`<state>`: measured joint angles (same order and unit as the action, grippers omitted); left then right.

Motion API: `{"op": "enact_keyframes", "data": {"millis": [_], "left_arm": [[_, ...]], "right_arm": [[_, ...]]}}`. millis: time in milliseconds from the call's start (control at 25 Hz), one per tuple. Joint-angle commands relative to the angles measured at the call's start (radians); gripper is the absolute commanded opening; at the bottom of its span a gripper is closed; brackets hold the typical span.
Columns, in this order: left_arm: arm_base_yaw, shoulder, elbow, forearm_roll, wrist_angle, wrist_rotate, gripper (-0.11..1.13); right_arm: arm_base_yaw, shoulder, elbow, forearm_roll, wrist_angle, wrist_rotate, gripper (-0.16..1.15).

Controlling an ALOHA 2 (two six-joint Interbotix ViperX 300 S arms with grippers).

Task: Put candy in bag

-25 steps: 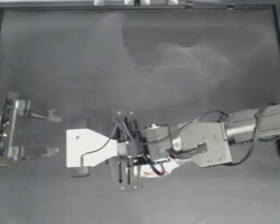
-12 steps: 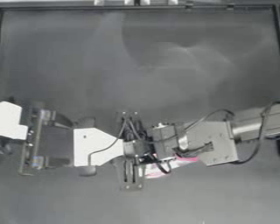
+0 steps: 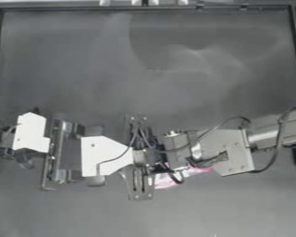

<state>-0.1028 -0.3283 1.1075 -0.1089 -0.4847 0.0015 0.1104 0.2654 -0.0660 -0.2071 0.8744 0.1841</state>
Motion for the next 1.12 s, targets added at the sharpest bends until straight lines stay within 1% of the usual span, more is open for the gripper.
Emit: {"op": "enact_keyframes", "data": {"millis": [40,240,480,640,880,1120], "left_arm": [[-0.011,0.028,-0.023,-0.020,-0.071,0.006,1.00],[-0.015,0.077,-0.040,-0.026,-0.121,0.006,1.00],[-0.015,0.100,-0.052,-0.029,-0.150,0.009,1.00],[-0.014,0.100,-0.052,-0.046,-0.156,0.011,0.99],[-0.015,0.110,-0.052,-0.051,-0.164,0.009,0.89],[-0.028,0.117,-0.054,-0.052,-0.164,0.006,0.89]], "right_arm": [[0.000,-0.060,-0.002,-0.015,-0.012,0.012,0.26],[0.000,-0.069,0.009,-0.038,-0.018,0.032,0.26],[0.000,-0.069,0.015,-0.040,-0.026,0.037,0.26],[0.000,-0.069,0.023,-0.040,-0.035,0.043,0.26],[-0.002,-0.077,0.034,-0.040,-0.049,0.043,0.26],[-0.005,-0.080,0.037,-0.040,-0.055,0.043,0.26]]}}
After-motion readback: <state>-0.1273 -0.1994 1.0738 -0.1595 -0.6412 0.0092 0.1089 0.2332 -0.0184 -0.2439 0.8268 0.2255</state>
